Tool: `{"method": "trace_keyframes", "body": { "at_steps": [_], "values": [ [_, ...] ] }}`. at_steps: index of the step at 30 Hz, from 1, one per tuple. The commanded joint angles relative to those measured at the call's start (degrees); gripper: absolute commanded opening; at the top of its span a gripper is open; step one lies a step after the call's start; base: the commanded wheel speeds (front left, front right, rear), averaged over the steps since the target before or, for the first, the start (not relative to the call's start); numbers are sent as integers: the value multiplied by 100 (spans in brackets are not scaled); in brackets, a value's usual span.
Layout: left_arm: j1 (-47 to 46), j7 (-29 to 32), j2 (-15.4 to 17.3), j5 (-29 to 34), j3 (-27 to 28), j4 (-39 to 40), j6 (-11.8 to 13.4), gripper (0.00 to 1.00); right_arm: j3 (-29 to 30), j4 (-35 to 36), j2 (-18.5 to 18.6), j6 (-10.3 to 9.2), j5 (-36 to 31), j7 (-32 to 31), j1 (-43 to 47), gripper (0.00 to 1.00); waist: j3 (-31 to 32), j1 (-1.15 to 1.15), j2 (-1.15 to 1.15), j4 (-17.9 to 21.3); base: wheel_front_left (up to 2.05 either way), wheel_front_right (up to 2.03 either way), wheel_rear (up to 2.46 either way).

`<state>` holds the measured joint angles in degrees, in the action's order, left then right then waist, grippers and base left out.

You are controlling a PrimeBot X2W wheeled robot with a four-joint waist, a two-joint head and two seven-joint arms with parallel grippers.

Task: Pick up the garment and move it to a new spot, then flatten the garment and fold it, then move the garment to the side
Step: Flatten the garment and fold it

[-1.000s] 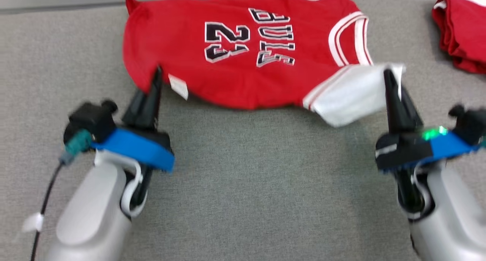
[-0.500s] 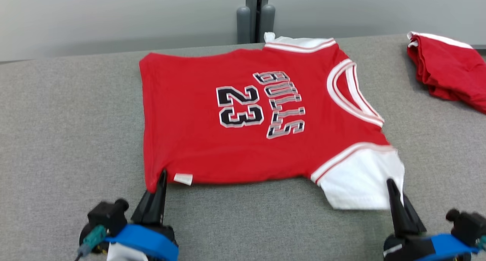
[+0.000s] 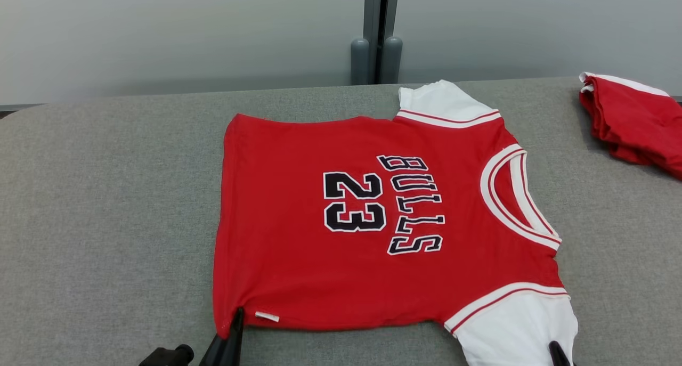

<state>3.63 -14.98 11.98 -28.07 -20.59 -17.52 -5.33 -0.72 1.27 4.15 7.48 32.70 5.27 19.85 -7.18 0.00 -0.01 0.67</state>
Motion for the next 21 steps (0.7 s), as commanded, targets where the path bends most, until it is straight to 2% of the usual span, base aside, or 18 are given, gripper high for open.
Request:
{"method": "trace_keyframes", "body": {
  "at_steps": [1,11,21],
  "values": [
    [49,-17,-12,14,6,30,10,0,53,59,-6,3,-43,-20,83,0,8,0,1,3,0,0,0],
    [-24,43,-16,-57,-39,-48,40,0,211,118,-105,3,-72,-297,-254,0,72,0,1,26,0,0,0],
    [-280,109,15,-17,-164,-177,-14,0,386,-537,44,3,-116,-428,-1323,0,72,0,1,23,0,0,0]
  ]
}}
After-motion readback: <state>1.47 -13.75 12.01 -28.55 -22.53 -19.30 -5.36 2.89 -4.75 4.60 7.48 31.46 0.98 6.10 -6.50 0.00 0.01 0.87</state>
